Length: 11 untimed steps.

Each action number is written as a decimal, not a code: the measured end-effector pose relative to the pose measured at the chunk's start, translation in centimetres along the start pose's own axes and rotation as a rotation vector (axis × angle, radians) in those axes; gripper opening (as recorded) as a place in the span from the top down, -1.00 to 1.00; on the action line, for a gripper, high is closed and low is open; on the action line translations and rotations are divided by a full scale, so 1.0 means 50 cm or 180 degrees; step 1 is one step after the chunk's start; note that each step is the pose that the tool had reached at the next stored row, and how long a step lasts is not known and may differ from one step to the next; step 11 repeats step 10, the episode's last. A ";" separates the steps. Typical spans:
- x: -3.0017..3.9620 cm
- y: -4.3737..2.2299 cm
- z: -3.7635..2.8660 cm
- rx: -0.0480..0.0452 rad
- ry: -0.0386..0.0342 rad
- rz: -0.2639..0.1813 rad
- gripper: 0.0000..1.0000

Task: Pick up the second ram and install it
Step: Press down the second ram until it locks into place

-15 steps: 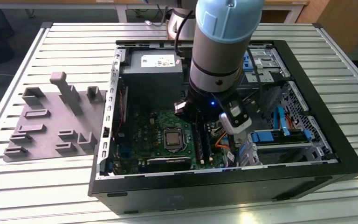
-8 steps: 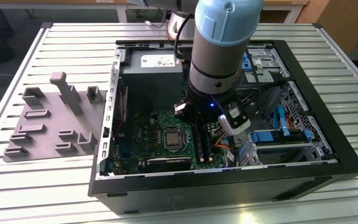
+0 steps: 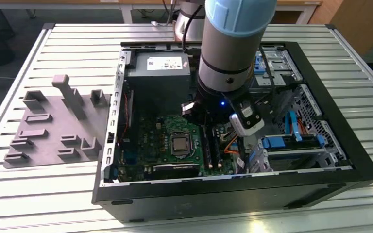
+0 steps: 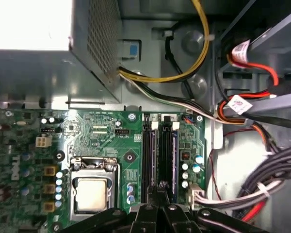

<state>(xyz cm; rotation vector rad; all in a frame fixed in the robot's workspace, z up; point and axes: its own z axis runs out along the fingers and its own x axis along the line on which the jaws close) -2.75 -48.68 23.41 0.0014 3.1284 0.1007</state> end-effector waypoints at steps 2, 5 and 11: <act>0.000 0.000 -0.007 0.0001 0.0000 0.0000 0.79; 0.000 0.000 -0.007 0.0000 0.0000 0.0000 0.79; 0.000 0.000 -0.009 0.0001 0.0000 0.0000 0.79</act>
